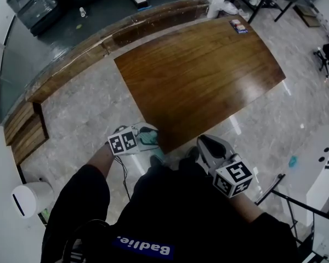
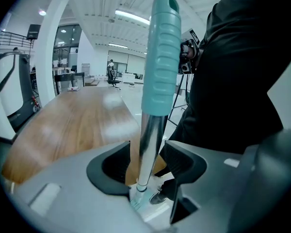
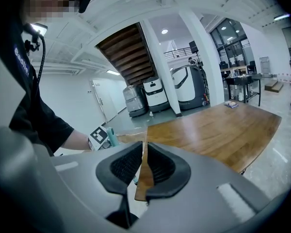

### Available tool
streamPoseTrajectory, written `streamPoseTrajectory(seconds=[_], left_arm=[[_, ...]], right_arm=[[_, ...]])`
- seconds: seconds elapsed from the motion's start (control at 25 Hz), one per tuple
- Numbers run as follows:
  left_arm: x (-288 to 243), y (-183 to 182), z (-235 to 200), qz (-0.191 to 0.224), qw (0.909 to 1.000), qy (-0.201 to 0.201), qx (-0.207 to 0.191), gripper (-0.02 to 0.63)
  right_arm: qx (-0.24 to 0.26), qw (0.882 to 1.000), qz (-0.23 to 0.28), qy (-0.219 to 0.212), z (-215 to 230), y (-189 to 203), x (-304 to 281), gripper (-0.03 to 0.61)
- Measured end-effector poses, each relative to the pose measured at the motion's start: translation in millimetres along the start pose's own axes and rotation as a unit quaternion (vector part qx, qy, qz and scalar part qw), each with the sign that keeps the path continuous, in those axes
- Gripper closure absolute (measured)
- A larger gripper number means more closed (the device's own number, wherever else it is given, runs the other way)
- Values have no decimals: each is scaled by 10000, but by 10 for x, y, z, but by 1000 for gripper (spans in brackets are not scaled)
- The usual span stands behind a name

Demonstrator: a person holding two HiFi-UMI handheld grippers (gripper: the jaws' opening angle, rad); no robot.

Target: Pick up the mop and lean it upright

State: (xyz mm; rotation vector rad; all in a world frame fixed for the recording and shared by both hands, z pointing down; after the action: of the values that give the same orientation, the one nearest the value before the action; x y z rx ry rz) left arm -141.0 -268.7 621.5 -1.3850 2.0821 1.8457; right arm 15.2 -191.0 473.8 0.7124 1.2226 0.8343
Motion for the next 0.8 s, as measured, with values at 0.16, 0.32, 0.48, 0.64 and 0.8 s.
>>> streamPoseTrajectory(seconds=[0.16, 0.32, 0.48, 0.64, 0.8], left_arm=[[31, 105, -4, 97, 9995, -290, 125, 340], [56, 167, 20, 190, 9982, -528, 202, 311], [172, 212, 98, 350, 9948, -882, 361, 308], [286, 233, 229, 537, 9881, -1300, 622, 308], [312, 229, 357, 632, 9772, -1787, 952, 308]], right_arm=[[99, 9999, -40, -71, -76, -6, -19, 528], [154, 9998, -59, -121, -116, -3, -12, 526], [207, 9995, -129, -207, -225, 36, 21, 526], [197, 9987, -148, -447, -257, 41, 26, 526], [376, 9950, -160, -916, -227, -20, -6, 527]])
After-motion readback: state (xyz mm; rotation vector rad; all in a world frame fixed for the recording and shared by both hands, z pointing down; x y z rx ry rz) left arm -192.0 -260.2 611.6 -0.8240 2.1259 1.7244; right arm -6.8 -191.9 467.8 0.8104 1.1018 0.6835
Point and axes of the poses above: the fingertips, and each gripper's own axes: x backward along the fingers, z to its right, y out of its underside, the point moved 4 cm from there along x, backward along the fingers, and after that the axes turned 14 degrees about y, right-handed, at the moved point
